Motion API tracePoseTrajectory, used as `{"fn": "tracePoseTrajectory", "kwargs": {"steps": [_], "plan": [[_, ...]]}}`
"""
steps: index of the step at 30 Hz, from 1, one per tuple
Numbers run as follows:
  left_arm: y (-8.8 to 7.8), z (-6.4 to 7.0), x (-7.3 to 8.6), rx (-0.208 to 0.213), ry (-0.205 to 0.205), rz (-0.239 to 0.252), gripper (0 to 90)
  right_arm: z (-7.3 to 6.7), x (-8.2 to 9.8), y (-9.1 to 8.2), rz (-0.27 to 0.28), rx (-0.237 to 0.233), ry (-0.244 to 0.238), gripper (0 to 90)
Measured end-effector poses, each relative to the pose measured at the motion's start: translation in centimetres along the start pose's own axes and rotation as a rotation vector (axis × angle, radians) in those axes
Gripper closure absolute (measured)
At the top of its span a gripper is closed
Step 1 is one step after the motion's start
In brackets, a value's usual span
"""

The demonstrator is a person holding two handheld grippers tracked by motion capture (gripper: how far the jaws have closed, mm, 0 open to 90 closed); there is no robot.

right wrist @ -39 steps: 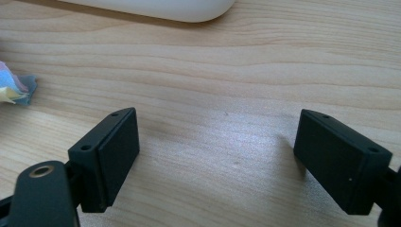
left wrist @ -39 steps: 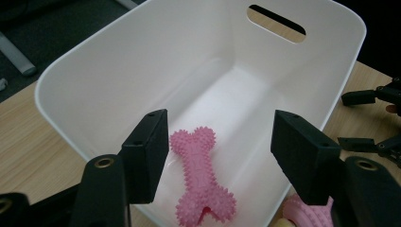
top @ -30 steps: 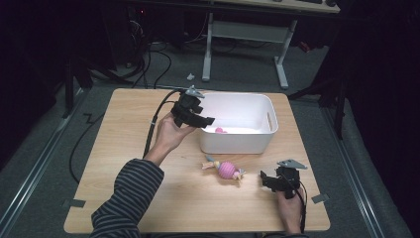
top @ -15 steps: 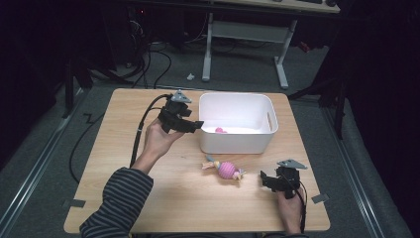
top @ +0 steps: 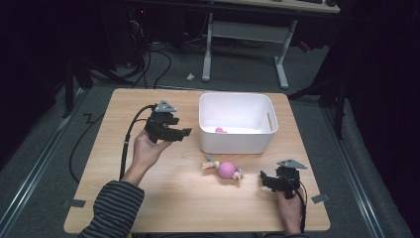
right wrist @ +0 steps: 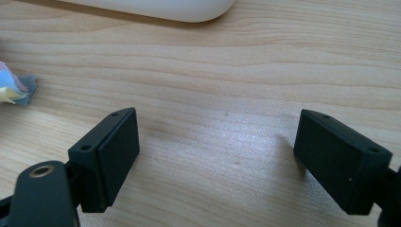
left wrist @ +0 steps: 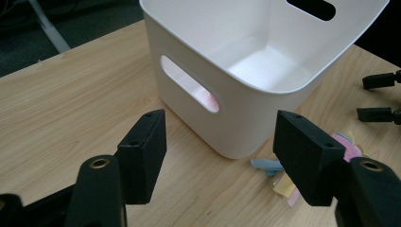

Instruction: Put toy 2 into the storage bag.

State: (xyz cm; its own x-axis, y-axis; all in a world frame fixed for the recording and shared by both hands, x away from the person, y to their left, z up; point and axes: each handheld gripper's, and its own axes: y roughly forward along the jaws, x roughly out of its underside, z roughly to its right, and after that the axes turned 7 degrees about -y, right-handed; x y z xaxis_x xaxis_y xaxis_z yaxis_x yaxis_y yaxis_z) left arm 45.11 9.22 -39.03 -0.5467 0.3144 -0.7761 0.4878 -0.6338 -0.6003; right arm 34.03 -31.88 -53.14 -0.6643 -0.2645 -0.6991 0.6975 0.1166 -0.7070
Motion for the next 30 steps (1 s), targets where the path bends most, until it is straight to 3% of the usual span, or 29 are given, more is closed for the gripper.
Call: {"fn": "tracePoseTrajectory", "kwargs": {"steps": [26,30], "plan": [[-1.6,-2.8,6.2,-0.054,-0.131,0.015,33.8,0.0,0.0,0.0,0.0,-0.001,0.0,15.0],[-1.5,-3.0,7.1,-0.073,-0.133,-0.007,33.7,0.0,0.0,0.0,0.0,0.0,0.0,15.0]]}}
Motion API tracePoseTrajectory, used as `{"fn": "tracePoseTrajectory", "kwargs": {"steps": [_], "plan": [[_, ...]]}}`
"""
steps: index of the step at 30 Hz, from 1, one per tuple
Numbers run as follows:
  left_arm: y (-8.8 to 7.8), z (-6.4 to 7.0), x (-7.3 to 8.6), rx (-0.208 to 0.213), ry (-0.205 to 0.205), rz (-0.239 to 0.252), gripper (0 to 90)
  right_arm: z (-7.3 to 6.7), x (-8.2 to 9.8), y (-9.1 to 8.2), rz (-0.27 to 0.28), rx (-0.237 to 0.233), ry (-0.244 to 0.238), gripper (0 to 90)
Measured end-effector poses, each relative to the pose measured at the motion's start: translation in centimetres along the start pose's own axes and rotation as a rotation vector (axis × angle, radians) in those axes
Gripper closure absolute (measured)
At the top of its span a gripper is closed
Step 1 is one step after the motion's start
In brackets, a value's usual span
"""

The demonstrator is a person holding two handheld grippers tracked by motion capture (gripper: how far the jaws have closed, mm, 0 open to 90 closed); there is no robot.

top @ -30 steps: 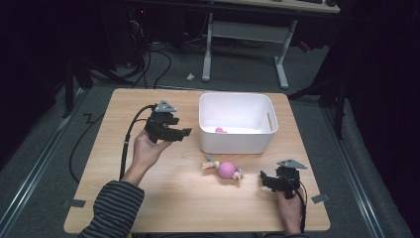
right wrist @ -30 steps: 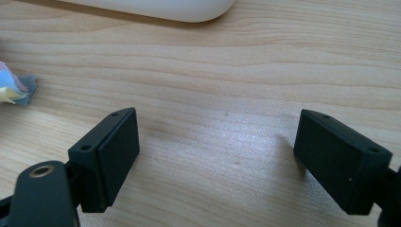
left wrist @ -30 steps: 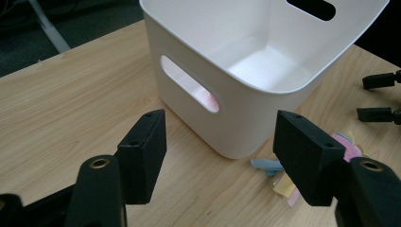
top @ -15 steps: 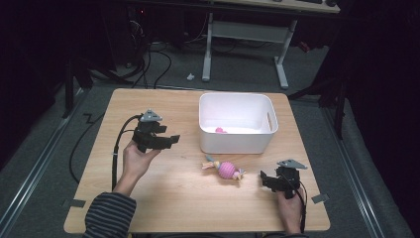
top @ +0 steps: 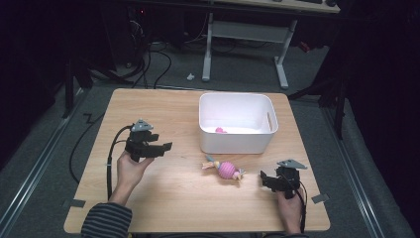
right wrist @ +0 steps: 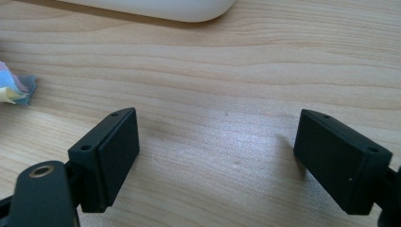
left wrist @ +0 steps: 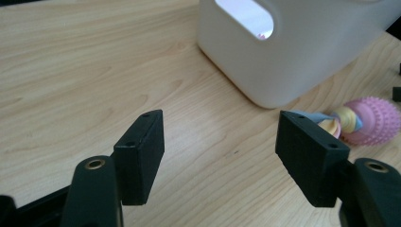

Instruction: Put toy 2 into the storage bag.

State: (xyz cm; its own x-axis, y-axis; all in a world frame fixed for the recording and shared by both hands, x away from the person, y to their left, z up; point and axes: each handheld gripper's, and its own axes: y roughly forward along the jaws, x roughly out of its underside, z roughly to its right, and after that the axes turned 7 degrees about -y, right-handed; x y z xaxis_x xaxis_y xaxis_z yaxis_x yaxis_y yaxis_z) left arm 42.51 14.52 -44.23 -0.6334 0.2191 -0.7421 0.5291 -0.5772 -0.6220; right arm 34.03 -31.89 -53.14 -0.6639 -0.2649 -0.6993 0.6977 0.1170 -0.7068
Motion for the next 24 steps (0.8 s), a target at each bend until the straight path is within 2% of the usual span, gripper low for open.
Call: {"fn": "tracePoseTrajectory", "kwargs": {"steps": [1,12,24], "plan": [[0.0,0.0,0.3,-0.01,0.003,0.0,32.9,0.0,0.0,0.0,0.0,0.0,0.0,15.0],[0.1,-1.2,2.9,-0.01,-0.062,-0.006,33.6,0.0,0.0,0.0,0.0,0.0,0.0,15.0],[0.6,-2.2,5.1,-0.027,-0.119,-0.018,33.5,0.0,0.0,0.0,0.0,0.0,0.0,15.0]]}}
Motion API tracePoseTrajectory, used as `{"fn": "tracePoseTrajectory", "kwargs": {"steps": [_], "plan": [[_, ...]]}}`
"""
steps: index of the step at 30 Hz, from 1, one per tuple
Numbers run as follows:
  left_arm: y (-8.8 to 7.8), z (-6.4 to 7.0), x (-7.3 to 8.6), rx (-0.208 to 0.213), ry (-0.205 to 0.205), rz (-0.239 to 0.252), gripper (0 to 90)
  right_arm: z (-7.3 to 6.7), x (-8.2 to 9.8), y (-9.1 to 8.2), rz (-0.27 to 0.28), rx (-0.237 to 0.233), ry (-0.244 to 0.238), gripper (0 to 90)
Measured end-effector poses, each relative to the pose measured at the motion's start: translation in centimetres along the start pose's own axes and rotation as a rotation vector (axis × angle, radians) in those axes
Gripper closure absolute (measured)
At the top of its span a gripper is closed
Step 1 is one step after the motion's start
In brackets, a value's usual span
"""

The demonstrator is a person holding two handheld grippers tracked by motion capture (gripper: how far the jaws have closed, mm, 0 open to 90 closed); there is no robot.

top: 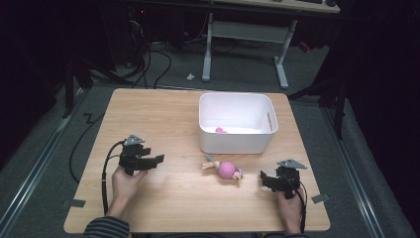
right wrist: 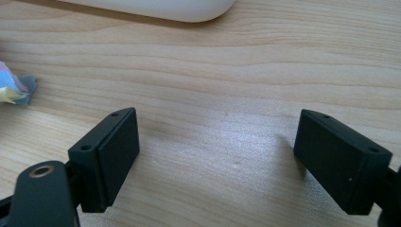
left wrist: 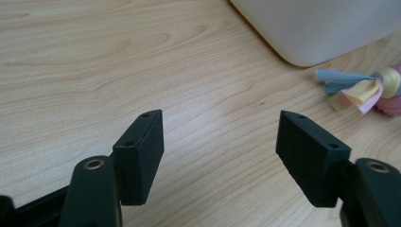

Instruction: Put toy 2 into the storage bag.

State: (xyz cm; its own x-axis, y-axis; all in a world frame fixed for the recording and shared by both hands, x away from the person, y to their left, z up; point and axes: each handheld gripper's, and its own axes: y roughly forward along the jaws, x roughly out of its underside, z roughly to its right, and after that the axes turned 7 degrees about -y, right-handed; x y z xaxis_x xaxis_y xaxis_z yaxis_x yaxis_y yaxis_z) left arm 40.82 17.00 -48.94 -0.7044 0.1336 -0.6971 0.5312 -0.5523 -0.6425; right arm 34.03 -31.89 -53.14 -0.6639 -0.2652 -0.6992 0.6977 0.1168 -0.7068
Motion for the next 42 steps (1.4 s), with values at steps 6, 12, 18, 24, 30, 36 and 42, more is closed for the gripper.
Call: {"fn": "tracePoseTrajectory", "kwargs": {"steps": [6,12,18,24,30,36,42], "plan": [[0.4,-0.7,0.8,-0.014,-0.028,-0.006,33.5,0.0,0.0,0.0,0.0,0.0,0.0,15.0],[0.8,-1.0,1.6,-0.037,-0.04,-0.014,33.7,0.0,0.0,0.0,0.0,-0.001,0.001,15.0],[1.2,-1.4,2.1,-0.069,-0.046,-0.014,33.6,0.0,0.0,0.0,0.0,0.0,0.001,15.0],[1.6,-1.7,2.8,-0.101,-0.044,-0.012,33.7,0.0,0.0,0.0,-0.001,-0.003,0.001,15.0],[1.7,-1.9,3.4,-0.116,-0.047,0.01,34.5,0.0,0.0,0.0,0.001,-0.004,-0.003,15.0],[1.8,-1.6,3.9,-0.153,0.006,0.034,34.1,0.0,-0.1,0.1,0.001,-0.006,-0.002,15.0],[2.2,-0.7,4.3,-0.225,0.09,0.029,30.4,0.0,-0.1,0.1,0.0,-0.008,-0.004,14.6]]}}
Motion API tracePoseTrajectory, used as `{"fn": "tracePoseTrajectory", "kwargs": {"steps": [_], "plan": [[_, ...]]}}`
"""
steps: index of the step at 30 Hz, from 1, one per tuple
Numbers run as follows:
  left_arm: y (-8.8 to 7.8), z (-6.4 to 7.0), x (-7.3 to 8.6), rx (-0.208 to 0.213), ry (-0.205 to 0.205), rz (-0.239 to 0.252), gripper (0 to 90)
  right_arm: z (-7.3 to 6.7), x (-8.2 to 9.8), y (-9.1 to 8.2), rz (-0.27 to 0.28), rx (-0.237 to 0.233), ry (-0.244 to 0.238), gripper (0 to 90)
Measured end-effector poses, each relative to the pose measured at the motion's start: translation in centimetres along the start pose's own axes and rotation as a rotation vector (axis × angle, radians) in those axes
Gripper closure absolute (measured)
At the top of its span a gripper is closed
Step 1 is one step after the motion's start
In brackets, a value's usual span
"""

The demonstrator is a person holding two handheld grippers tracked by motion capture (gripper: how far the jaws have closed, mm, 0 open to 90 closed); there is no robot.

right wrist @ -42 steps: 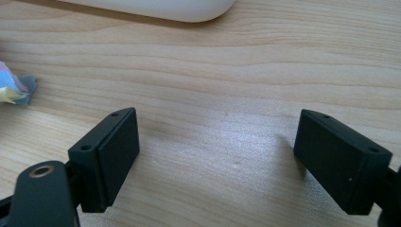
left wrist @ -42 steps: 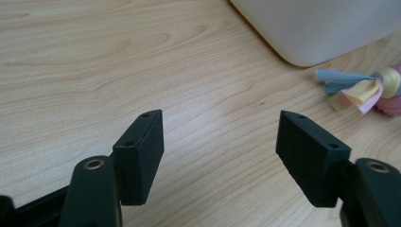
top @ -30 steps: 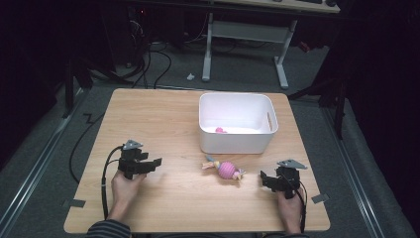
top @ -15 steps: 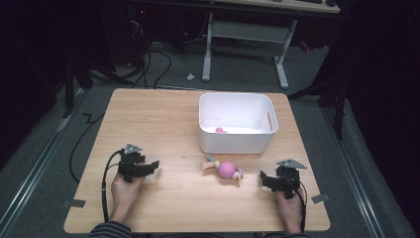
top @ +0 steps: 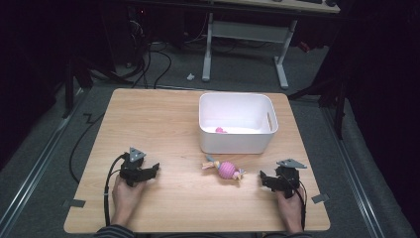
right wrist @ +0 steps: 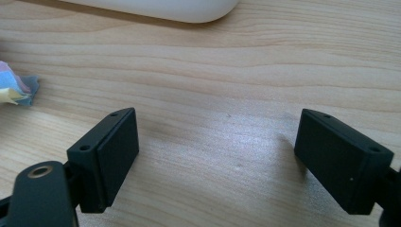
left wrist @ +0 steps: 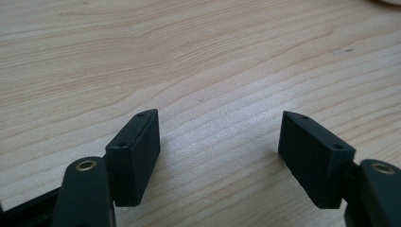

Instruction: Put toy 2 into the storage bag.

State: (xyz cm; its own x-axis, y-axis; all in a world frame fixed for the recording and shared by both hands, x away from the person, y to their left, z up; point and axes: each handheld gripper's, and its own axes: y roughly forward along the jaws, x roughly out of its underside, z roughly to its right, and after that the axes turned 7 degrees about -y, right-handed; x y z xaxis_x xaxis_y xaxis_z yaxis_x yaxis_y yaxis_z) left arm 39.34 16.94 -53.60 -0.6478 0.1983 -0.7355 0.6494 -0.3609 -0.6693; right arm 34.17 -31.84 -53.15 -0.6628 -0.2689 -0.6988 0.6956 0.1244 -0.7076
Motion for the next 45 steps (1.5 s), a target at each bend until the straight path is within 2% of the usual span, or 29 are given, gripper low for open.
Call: {"fn": "tracePoseTrajectory", "kwargs": {"steps": [8,11,15,18,22,27,33,45], "plan": [[0.0,0.1,0.0,-0.005,-0.003,-0.001,28.2,0.1,-0.1,0.0,-0.004,-0.004,-0.006,13.6],[0.0,0.1,0.0,-0.004,-0.001,-0.003,26.3,0.2,-0.1,0.0,-0.007,-0.02,-0.023,14.0],[0.0,0.1,0.0,0.0,-0.001,-0.005,25.5,0.4,-0.1,-0.3,-0.016,-0.028,-0.02,21.9],[0.0,0.1,0.0,0.001,-0.002,-0.008,24.7,0.3,-0.1,-0.7,-0.025,-0.051,-0.021,23.4],[0.1,0.1,0.0,0.001,-0.002,-0.008,23.0,0.0,0.1,-1.5,-0.011,-0.076,-0.039,25.0],[0.1,0.1,0.0,0.0,-0.002,-0.01,21.6,-0.6,0.2,-2.4,0.009,-0.131,-0.035,27.8],[0.1,0.1,0.0,0.0,-0.001,-0.011,20.6,-1.5,0.1,-3.3,0.021,-0.166,-0.058,28.6],[0.1,0.1,0.0,0.001,-0.002,-0.012,20.3,-3.5,-1.0,-3.7,0.043,-0.229,-0.105,28.7]]}}
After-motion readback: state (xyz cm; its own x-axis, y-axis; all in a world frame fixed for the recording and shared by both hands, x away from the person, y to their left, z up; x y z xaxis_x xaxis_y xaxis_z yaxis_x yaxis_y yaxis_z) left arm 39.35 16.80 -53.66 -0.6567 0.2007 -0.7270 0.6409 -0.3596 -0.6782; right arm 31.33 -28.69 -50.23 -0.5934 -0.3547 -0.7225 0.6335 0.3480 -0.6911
